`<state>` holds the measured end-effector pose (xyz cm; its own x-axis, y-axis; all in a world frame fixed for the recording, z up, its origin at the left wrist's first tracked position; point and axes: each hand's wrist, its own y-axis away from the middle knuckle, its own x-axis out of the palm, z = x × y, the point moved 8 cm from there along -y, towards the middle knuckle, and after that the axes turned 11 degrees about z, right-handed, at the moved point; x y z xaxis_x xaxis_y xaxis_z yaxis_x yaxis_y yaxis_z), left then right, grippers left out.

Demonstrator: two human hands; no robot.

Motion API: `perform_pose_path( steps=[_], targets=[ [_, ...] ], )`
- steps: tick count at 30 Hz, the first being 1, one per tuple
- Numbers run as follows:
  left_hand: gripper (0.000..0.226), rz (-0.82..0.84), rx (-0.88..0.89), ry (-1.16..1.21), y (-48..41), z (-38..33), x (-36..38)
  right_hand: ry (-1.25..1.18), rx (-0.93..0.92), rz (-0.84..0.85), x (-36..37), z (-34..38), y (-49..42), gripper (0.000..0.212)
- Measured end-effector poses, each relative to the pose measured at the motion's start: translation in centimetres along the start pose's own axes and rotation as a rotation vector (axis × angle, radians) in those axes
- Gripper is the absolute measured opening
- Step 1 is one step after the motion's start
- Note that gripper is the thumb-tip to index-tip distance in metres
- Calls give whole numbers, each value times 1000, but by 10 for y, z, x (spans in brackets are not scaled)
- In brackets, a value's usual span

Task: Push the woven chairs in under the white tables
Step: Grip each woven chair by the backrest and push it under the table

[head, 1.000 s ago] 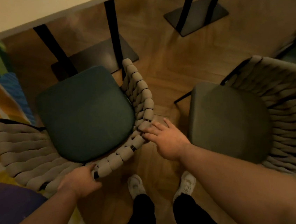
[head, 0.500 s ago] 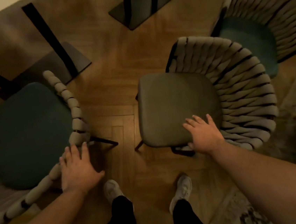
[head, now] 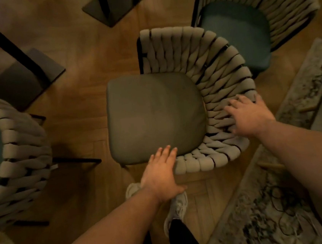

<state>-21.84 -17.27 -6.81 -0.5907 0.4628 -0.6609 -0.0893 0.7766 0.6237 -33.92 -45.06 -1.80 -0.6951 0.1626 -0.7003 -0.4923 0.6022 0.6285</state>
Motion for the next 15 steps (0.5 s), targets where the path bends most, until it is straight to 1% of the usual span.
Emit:
perform_pose_path(
  steps=[3, 5, 7, 9, 11, 13, 15],
  targets=[
    [124, 33, 27, -63, -22, -27, 9, -22, 0, -12, 4, -23, -18, 87],
    [112, 42, 23, -114, -31, -43, 14, -17, -17, -12, 6, -25, -26, 86],
    [91, 27, -6, -126, -40, -53, 16, -9, -28, 17, 15, -27, -31, 84],
    [64, 14, -27, -112, -50, -55, 15, -12, -45, 92, 33, -30, -33, 80],
    [39, 14, -35, -96, -57, -51, 13, 4, -81, 162, 55, -30, -28, 68],
    [32, 30, -18, -89, -60, -47, 12, 5, -112, 164, 70, -28, -22, 59],
    [30, 45, 20, -122, -61, -46, 12, -3, -109, 156, 73, -28, -19, 58]
  ],
)
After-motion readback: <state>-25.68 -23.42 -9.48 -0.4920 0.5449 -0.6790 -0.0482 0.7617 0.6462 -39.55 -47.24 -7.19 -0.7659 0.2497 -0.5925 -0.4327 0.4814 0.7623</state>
